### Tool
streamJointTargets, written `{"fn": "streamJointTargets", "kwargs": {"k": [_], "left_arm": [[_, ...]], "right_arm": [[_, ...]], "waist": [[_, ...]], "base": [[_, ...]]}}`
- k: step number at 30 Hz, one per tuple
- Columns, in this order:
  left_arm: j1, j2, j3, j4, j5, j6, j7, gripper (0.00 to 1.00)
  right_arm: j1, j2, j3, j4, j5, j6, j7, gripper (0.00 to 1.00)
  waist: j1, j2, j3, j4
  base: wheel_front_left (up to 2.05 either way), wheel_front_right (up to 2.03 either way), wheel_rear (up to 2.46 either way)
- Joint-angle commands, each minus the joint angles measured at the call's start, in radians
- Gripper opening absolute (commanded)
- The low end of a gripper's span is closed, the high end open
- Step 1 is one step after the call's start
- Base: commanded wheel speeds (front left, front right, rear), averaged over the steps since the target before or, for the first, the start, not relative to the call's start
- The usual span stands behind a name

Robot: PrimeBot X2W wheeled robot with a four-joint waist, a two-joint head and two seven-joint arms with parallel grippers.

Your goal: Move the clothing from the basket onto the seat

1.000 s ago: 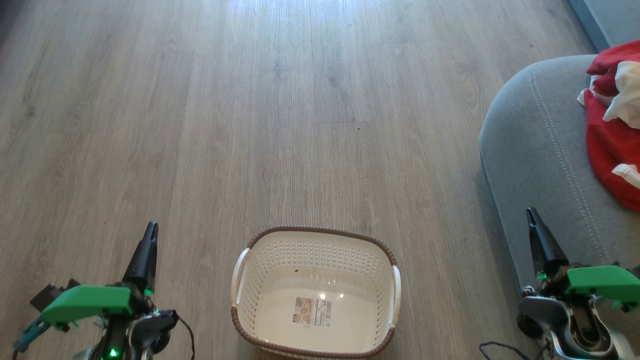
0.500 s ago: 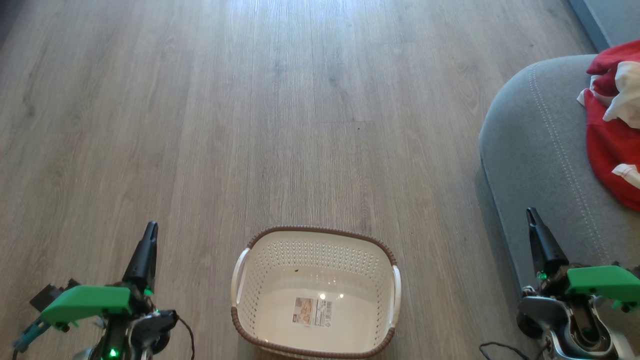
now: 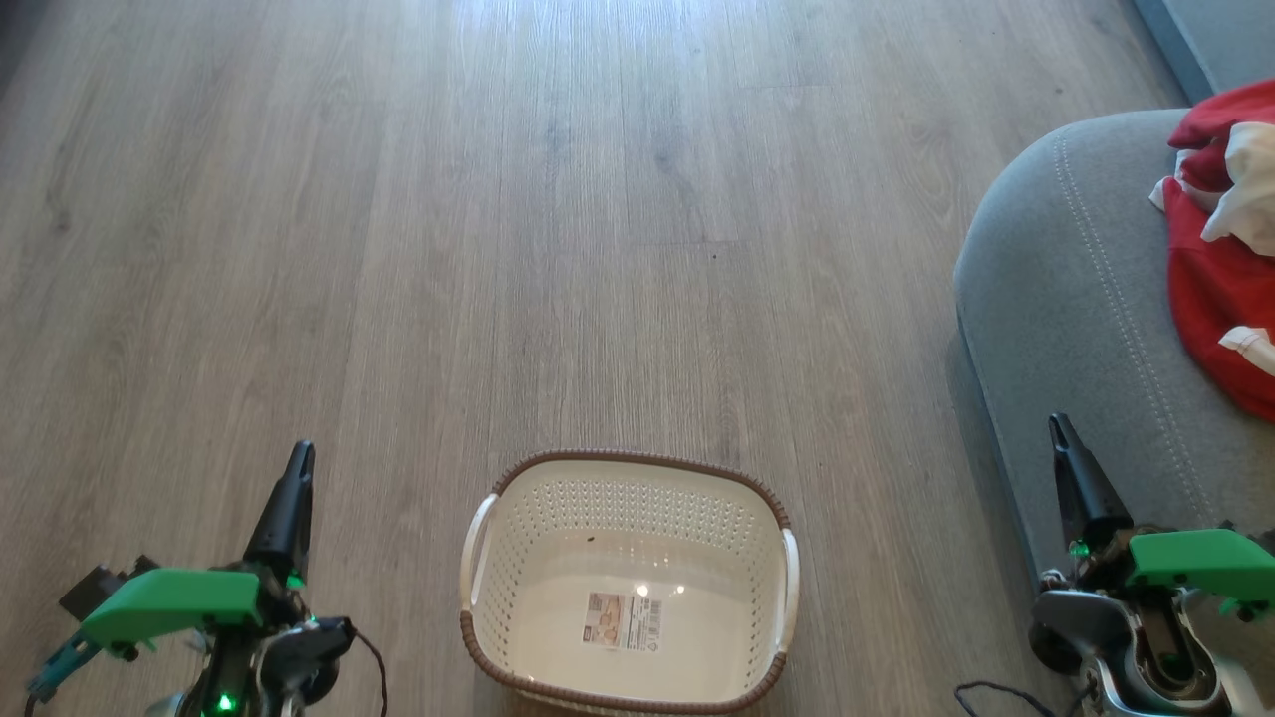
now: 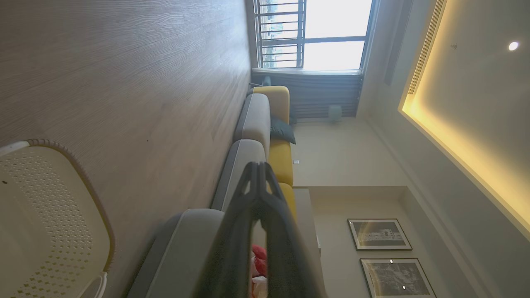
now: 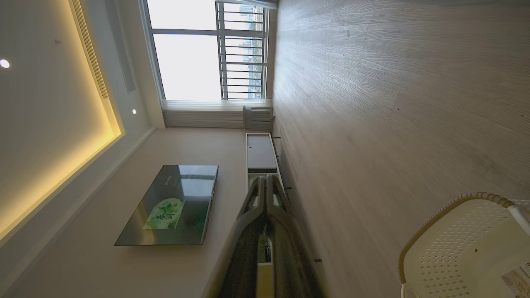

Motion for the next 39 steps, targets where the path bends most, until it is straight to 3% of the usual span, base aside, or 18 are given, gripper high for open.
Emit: {"fn": "streamJointTargets", "kwargs": {"k": [1,39], "left_arm": [[-0.032,0.008,0.034,-0.034,-0.007,-0.009,0.008,0.00],[-0.032,0.008,0.034,-0.034,-0.007,-0.009,0.008,0.00]], "right_arm": [[-0.032,-0.003,0.017,-0.039,0.006,0.000,0.006,0.00],[-0.032,-0.003,0.017,-0.039,0.006,0.000,0.006,0.00]], "waist": [[0.0000,0.0000,0.000,0.000],[0.0000,0.0000,0.000,0.000]], "base": [[0.00,0.00,0.00],[0.00,0.00,0.00]]}}
